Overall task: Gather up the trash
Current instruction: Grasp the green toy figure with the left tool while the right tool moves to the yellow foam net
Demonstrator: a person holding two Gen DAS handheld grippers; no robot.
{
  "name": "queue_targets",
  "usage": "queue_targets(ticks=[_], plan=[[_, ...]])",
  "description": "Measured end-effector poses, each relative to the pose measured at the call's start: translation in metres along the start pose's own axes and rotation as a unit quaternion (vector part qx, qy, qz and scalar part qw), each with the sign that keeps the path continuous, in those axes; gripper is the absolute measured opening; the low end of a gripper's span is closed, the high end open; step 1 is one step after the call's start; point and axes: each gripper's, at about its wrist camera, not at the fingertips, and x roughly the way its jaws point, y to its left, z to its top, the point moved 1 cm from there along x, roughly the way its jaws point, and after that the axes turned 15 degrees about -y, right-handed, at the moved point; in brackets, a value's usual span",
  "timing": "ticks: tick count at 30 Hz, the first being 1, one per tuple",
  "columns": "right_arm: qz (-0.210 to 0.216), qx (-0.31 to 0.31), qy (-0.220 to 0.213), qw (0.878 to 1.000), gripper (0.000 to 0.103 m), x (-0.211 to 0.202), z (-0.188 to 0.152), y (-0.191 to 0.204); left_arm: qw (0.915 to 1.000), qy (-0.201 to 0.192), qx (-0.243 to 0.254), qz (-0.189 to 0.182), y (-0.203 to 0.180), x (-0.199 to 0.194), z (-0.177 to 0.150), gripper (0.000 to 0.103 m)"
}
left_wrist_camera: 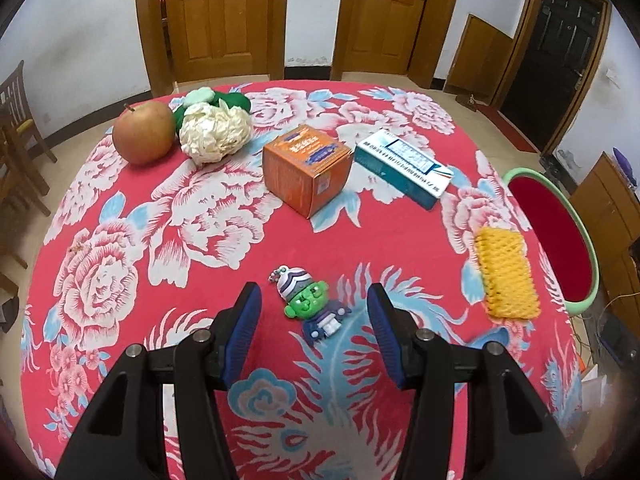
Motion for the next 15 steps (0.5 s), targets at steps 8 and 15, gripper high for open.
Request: queue_targets(ticks=[8,15], plan=[[-0.005,0.004,0.011,1.000,0.082,0.009,-0.004,-0.005,1.0000,0.009,0.000,-0.003,-0.001,0.013,-0.007,0.043],[-0.006,0.004,0.016,1.000,0.082,0.011,-0.006,-0.004,0.9999,0.006,-0.007,-0.014,0.000,0.015,-0.010,0.036]])
